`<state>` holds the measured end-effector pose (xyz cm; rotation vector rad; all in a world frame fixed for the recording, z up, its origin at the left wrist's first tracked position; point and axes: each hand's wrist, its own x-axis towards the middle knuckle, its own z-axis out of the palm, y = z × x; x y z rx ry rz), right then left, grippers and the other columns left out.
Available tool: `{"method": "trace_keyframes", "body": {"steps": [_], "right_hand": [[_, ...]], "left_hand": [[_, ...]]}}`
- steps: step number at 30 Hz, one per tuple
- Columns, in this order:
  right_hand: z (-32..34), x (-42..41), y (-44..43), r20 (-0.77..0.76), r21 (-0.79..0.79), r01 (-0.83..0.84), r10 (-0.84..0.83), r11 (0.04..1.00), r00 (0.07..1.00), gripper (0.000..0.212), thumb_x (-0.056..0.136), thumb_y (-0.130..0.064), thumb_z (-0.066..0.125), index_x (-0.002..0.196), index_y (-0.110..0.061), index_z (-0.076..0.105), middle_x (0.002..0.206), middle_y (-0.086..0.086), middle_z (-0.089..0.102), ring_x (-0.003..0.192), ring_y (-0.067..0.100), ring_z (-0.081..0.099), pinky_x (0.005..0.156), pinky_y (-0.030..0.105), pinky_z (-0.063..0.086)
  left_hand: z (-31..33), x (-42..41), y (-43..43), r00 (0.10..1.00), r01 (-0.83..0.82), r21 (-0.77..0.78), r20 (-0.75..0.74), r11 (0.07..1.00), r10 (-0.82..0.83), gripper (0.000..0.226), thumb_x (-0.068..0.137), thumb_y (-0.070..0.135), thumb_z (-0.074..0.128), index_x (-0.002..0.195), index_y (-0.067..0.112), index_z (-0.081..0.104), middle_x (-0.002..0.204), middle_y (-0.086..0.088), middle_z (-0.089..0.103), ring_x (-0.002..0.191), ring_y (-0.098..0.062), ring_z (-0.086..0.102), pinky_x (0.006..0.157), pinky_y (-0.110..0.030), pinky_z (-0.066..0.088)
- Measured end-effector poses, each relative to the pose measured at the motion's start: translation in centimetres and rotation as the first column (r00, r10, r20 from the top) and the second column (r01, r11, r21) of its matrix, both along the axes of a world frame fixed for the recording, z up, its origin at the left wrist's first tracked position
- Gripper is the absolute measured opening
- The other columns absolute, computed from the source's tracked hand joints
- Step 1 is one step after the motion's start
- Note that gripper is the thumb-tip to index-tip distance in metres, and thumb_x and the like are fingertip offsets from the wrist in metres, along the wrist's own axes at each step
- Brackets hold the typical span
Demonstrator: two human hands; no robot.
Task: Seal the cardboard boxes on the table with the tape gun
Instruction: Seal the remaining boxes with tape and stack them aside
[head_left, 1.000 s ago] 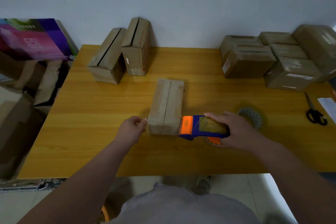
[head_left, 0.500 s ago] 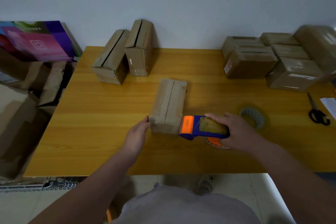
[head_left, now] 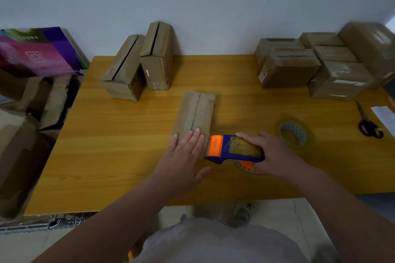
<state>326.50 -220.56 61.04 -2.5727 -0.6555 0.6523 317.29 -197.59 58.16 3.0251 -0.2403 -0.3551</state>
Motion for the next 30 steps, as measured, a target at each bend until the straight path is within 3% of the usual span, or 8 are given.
{"method": "trace_keyframes", "body": {"steps": [4,12,15,18,22,25,27,30], "right_hand": [[0.2,-0.3,-0.1,0.006,0.043,0.002,-0.003,0.999,1.000,0.085,0.078,-0.020,0.076,0.147,-0.040,0.030,0.104,-0.002,0.038,0.101,0.011,0.039,0.075,0.023,0.035],[2.1,-0.1,-1.2,0.083,0.018,-0.061,0.060,0.998,0.995,0.081,0.078,-0.035,0.075,0.143,-0.047,0.028,0.094,-0.012,0.036,0.083,0.002,0.040,0.062,0.013,0.030],[3.6,0.1,-2.6,0.064,0.031,-0.051,0.049,0.998,0.997,0.085,0.076,-0.028,0.077,0.141,-0.051,0.027,0.097,-0.015,0.039,0.086,0.000,0.045,0.064,0.011,0.037],[4.6,-0.1,-3.3,0.025,0.091,-0.081,0.079,0.992,0.997,0.084,0.075,-0.024,0.078,0.133,-0.054,0.026,0.096,-0.019,0.040,0.089,-0.016,0.044,0.067,0.005,0.040],[4.9,0.3,-3.5,-0.021,0.072,-0.073,0.074,0.995,0.997,0.084,0.075,-0.023,0.078,0.128,-0.060,0.024,0.102,-0.018,0.043,0.088,-0.002,0.050,0.066,0.011,0.044],[4.7,0.9,-3.1,-0.021,-0.026,-0.098,0.098,0.995,0.995,0.085,0.078,-0.018,0.073,0.129,-0.060,0.019,0.097,-0.019,0.039,0.086,0.000,0.047,0.066,0.013,0.039],[4.2,1.1,-2.2,-0.035,-0.072,-0.118,0.115,0.990,0.993,0.084,0.079,-0.020,0.070,0.135,-0.059,0.020,0.103,-0.014,0.042,0.089,0.003,0.048,0.073,0.020,0.046],[3.5,0.9,0.0,-0.035,-0.122,-0.149,0.146,0.981,0.989,0.076,0.083,-0.027,0.067,0.145,-0.047,0.029,0.102,-0.009,0.042,0.088,0.006,0.047,0.072,0.024,0.045]], "left_hand": [[-0.1,0.5,1.0,0.996,0.089,-0.021,0.012,0.996,-0.089,0.091,0.072,0.072,-0.004,0.150,0.026,-0.017,0.150,0.007,-0.028,0.142,-0.010,-0.023,0.113,-0.033,-0.017],[-0.5,0.7,1.4,0.995,0.095,-0.048,0.016,0.994,-0.095,0.090,0.076,0.077,0.013,0.145,0.031,-0.021,0.152,0.008,-0.027,0.142,-0.010,-0.022,0.116,-0.035,-0.013],[-0.6,0.8,1.5,0.995,0.103,-0.078,0.022,0.992,-0.101,0.092,0.070,0.079,0.012,0.142,0.034,-0.022,0.153,0.008,-0.025,0.142,-0.009,-0.021,0.115,-0.033,-0.014],[-0.8,0.8,1.7,0.994,0.108,-0.071,0.022,0.992,-0.107,0.093,0.070,0.079,0.014,0.141,0.034,-0.024,0.153,0.009,-0.028,0.142,-0.009,-0.022,0.113,-0.031,-0.016],[-0.8,0.8,1.8,0.994,0.109,-0.079,0.036,0.991,-0.106,0.093,0.071,0.079,0.017,0.142,0.034,-0.024,0.152,0.010,-0.029,0.142,-0.010,-0.023,0.112,-0.030,-0.017],[-0.5,0.7,1.6,0.994,0.105,-0.097,0.037,0.990,-0.102,0.093,0.082,0.074,0.035,0.142,0.034,-0.023,0.152,0.010,-0.029,0.142,-0.010,-0.023,0.113,-0.031,-0.017],[-0.3,0.7,1.5,0.995,0.096,-0.112,0.037,0.989,-0.092,0.092,0.086,0.068,0.043,0.142,0.033,-0.021,0.152,0.009,-0.028,0.141,-0.009,-0.024,0.114,-0.031,-0.016],[-0.2,0.6,1.4,0.996,0.090,-0.120,0.035,0.989,-0.086,0.093,0.087,0.065,0.046,0.145,0.033,-0.020,0.152,0.009,-0.028,0.142,-0.011,-0.024,0.116,-0.033,-0.014]]}}
